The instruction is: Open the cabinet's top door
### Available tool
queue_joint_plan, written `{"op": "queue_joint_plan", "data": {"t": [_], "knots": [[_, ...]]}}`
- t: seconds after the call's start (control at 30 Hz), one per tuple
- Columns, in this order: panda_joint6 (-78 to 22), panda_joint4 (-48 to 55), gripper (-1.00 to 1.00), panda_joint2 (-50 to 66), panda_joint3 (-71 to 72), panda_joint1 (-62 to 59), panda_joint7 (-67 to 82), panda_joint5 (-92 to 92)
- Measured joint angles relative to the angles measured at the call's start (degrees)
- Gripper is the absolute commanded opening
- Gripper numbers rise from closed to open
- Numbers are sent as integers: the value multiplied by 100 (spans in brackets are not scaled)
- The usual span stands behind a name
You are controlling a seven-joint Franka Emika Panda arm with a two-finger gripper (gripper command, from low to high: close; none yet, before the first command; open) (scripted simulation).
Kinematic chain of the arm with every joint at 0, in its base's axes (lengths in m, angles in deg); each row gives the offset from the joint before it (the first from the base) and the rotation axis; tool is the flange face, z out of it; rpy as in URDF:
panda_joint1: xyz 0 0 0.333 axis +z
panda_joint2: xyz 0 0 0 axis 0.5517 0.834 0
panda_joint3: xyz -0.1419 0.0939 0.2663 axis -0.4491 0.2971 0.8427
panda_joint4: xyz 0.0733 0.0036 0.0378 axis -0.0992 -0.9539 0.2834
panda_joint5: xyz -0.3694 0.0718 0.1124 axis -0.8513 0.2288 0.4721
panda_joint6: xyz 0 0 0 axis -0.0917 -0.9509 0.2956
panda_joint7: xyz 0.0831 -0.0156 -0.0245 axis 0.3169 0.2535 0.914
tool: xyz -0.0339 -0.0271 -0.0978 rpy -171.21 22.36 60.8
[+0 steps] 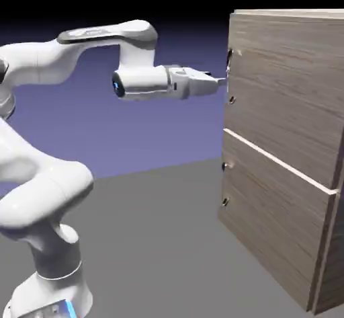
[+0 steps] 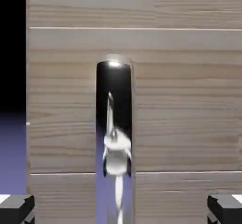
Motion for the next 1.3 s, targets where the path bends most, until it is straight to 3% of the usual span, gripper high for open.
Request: {"op": "queue_joint_plan", "data": {"t": [0.1, 0.13, 0.57, 0.9, 1.3], "knots": [[-119, 412, 0, 197, 351, -604, 32, 76], [-160, 554, -100, 265, 472, -812, 42, 102], [-1185, -1205, -100, 96, -1304, 1472, -175, -1142], [-2077, -2743, -100, -774, -3330, 3378, -856, -3182], [-3360, -3846, -100, -2173, -5555, 4093, -2001, -6146]]}}
